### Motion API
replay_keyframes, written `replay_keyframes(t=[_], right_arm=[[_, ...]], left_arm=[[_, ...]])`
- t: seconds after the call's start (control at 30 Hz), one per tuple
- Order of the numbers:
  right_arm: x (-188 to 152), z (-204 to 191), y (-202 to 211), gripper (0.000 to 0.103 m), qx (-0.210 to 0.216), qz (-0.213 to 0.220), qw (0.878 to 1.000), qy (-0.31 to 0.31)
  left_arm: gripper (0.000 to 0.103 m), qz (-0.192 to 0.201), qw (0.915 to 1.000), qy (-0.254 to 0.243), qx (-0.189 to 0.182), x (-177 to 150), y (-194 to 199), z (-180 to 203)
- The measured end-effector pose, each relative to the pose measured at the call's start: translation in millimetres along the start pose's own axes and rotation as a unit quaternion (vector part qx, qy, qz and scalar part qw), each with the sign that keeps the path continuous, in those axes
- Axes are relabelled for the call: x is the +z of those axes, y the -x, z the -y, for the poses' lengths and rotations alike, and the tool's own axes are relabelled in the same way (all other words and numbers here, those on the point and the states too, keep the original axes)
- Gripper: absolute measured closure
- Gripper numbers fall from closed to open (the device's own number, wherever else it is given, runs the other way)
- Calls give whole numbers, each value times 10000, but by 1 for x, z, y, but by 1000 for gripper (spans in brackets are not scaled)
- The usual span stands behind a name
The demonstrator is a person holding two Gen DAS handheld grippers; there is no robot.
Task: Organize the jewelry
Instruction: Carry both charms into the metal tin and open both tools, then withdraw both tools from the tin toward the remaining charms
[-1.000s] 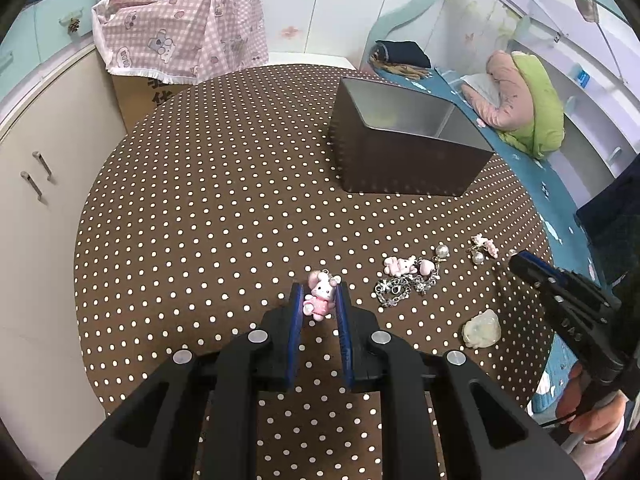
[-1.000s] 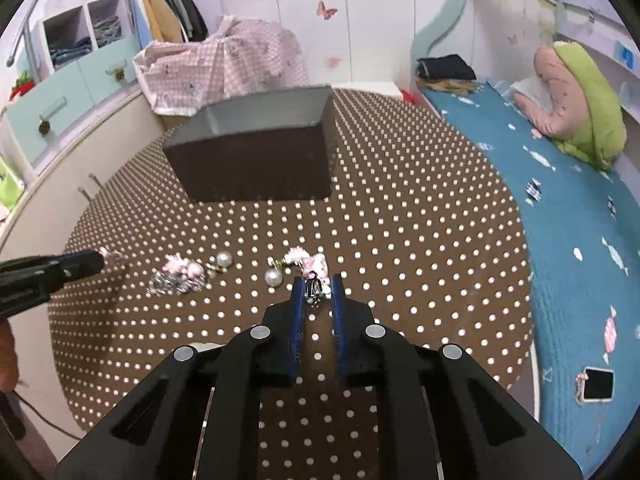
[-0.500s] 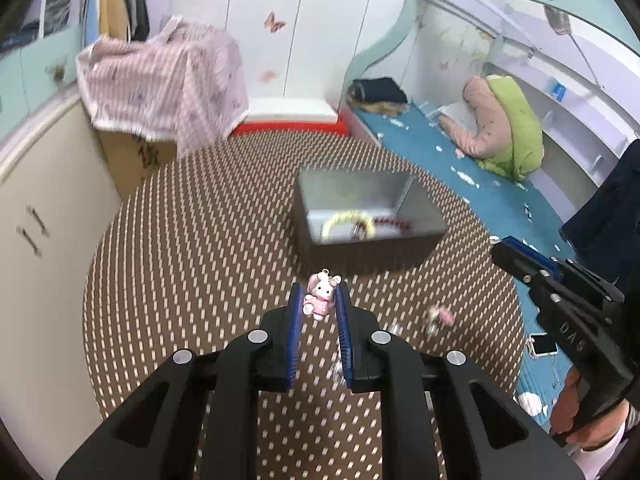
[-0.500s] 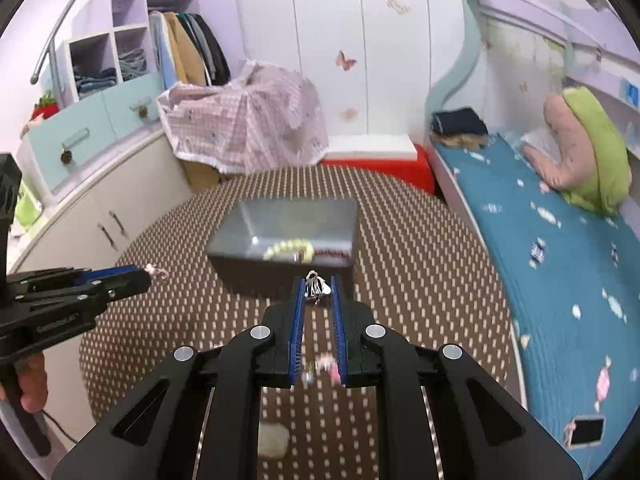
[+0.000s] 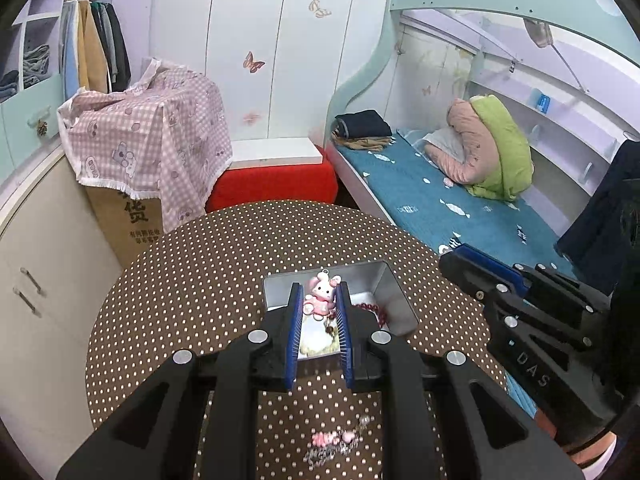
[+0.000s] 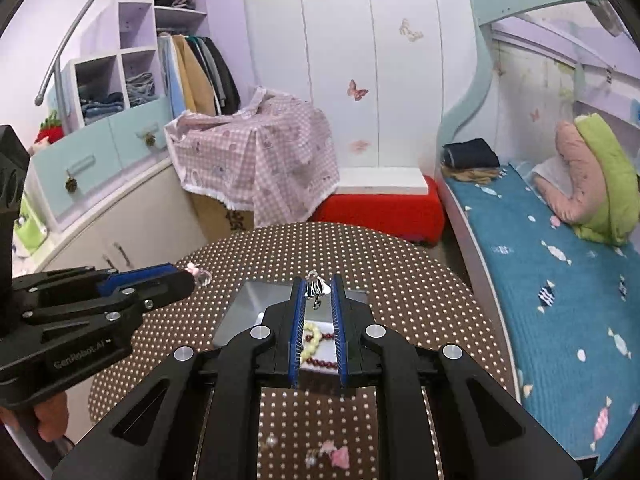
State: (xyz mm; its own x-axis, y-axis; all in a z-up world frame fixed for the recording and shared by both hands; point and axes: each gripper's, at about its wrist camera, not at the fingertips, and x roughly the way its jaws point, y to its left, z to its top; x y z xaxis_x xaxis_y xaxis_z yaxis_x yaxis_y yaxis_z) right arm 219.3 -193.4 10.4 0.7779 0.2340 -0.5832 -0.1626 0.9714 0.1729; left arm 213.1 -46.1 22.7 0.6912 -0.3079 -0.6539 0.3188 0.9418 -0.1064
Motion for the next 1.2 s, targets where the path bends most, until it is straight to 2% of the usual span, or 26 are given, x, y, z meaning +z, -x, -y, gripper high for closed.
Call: replay_keyframes(t=[0.33,0.37,0.43,0.47,0.5,0.6,1.2], right_arm=[[4,2,-30,87,322,-231,9992,-95],[5,3,-32,84,369,-272,9989,-113],[5,8,-35,47,303,-372,9987,-183],[4,12,-36,30,77,-336,9991,-257],[4,15,-35,26,-34,-269,9992,-289],[2,23,-34,26,32,-271,9988,-412],[-13,28,-9,26,-203,-263,9983,-470]], left_arm=[[87,-147,9998,87,112,10,-28,-5],[86,-194,9997,80,147,10,-30,-6],[65,-317,9991,94,269,9,-35,-8],[60,-303,9984,129,458,8,-37,-12],[54,-286,9981,142,519,7,-37,-14],[53,-361,9980,196,482,2,-37,-19],[52,-470,9972,257,516,-14,-23,-17]])
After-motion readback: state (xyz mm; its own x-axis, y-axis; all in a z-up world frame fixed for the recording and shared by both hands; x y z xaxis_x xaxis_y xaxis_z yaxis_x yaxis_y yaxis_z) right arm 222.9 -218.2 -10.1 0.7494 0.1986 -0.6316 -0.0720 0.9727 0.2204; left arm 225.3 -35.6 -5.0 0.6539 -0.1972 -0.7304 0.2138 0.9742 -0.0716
